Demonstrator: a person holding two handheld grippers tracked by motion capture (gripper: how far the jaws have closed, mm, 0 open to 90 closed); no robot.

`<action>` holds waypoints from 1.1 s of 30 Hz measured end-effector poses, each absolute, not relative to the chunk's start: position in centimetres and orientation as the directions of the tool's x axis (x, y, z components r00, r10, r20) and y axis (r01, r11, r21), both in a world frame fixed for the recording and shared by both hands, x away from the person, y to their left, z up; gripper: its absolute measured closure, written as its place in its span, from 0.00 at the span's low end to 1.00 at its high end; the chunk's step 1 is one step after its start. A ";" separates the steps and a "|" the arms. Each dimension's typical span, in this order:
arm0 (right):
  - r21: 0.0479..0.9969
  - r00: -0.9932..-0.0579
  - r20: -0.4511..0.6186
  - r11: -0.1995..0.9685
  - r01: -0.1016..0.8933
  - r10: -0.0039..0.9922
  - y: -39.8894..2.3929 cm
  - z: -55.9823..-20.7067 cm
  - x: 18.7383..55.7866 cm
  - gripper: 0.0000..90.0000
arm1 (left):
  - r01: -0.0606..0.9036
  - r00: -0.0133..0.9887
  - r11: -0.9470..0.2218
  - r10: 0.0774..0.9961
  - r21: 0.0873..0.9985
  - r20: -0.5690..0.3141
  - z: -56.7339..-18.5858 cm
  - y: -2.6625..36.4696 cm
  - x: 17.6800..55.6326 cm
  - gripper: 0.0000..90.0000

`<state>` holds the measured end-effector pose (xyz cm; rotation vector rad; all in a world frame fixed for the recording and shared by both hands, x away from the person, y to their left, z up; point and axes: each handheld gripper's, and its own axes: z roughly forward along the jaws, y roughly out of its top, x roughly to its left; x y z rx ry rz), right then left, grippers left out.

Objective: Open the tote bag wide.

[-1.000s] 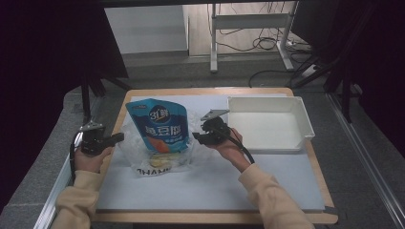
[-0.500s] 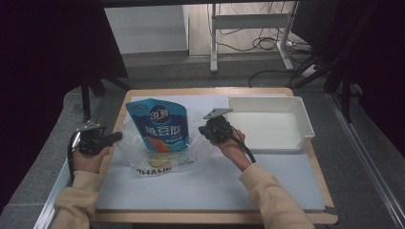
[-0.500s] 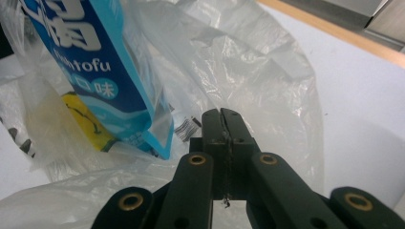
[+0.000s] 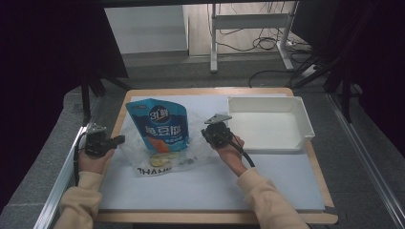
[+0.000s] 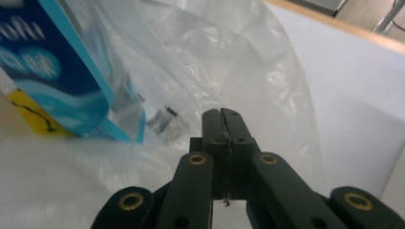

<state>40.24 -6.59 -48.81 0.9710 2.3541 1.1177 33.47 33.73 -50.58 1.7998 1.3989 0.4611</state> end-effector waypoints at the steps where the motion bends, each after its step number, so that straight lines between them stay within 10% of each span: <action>1: 0.782 -0.700 -0.027 0.451 0.430 0.714 -6.6 -48.8 40.2 0.99 | 0.647 0.322 -0.082 0.931 0.758 -0.174 -50.9 33.7 33.6 0.98; 33: 0.739 -0.661 -0.032 0.463 0.489 0.750 -8.1 -53.6 39.1 0.99 | 0.718 0.325 -0.135 0.933 0.683 -0.157 -54.9 32.8 33.6 0.98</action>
